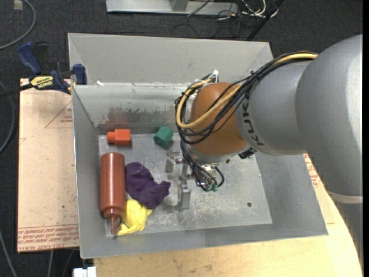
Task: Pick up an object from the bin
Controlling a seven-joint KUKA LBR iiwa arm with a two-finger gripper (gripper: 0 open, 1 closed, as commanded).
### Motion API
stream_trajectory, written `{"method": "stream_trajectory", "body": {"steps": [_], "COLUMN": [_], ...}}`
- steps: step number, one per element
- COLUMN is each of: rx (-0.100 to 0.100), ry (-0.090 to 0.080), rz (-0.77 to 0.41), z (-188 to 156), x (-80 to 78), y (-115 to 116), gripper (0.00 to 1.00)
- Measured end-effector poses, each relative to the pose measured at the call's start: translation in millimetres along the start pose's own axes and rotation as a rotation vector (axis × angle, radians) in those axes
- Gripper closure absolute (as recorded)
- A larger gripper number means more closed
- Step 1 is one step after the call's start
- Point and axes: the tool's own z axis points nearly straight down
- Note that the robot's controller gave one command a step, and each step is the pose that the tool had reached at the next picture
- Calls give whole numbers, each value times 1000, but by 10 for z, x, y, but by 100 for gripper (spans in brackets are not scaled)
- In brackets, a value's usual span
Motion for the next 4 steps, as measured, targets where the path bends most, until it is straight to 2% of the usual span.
{"method": "stream_trajectory", "body": {"steps": [1, 2, 3, 4], "rx": [-2, -1, -1, -2], "ry": [-12, -2, -2, -5], "rz": [22, 88, 88, 50], "z": [97, 220, 220, -1100], "x": [-183, 29, 29, 27], "y": [388, 587, 587, 714], "gripper": [0, 100, 100, 100]}}
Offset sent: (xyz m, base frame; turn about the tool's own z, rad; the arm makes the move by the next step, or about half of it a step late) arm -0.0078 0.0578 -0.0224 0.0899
